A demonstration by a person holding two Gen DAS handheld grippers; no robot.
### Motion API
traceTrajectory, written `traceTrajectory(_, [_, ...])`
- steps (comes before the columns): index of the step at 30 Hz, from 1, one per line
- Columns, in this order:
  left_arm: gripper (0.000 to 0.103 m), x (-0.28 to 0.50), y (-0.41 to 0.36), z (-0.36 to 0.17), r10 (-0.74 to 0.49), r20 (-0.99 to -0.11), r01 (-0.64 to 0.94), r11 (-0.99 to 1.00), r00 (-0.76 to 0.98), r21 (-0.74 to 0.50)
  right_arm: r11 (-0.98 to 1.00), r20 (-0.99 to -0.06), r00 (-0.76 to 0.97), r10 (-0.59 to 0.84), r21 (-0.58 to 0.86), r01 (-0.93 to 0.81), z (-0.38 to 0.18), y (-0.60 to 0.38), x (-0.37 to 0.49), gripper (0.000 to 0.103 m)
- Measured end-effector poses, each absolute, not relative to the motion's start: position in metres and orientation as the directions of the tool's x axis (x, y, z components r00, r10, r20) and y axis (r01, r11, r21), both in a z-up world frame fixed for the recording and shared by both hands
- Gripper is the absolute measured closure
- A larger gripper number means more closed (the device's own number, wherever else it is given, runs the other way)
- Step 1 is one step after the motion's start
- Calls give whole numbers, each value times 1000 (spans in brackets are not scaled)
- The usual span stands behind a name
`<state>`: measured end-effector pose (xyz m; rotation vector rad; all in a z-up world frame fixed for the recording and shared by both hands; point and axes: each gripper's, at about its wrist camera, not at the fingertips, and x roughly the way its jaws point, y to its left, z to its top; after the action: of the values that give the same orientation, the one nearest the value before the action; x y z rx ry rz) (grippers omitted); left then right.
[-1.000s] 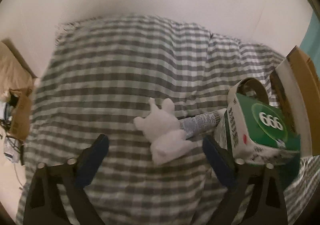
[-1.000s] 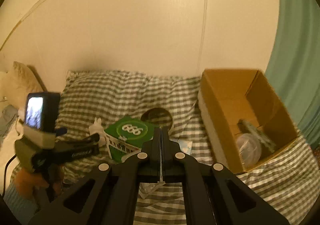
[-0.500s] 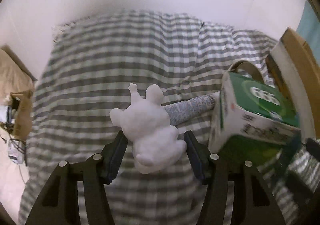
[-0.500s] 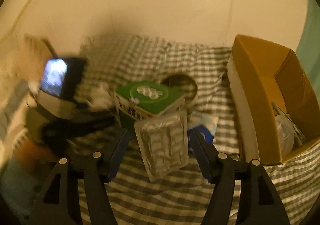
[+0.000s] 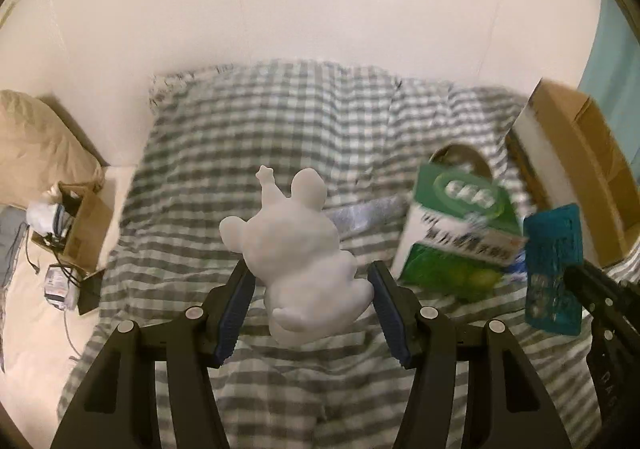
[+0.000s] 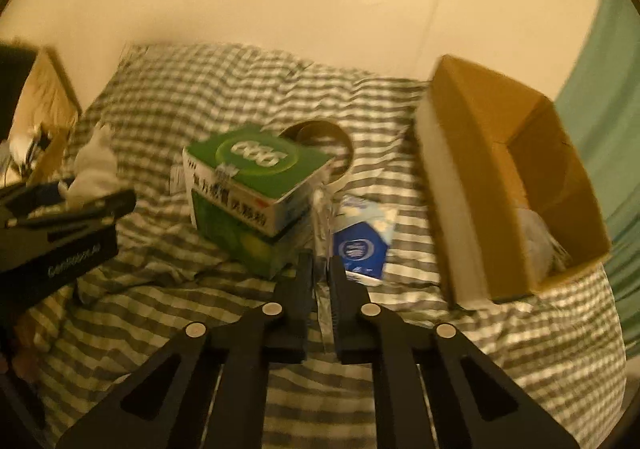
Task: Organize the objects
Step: 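Carry the bunny with the left tool while the right tool carries the blister pack to the box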
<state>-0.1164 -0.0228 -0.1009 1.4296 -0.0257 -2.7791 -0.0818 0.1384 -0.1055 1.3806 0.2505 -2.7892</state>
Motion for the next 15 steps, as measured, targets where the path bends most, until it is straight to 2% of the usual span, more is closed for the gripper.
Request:
traceTrajectory(8, [43, -90, 0, -30, 49, -741, -32, -999, -670, -37, -995, -750, -660, -27, -44, 91, -39, 155, -54, 96])
traceTrajectory(15, [43, -74, 40, 14, 93, -696, -122, -992, -712, -7, -986, -690, -721, -66, -67, 154, 30, 164, -36, 96])
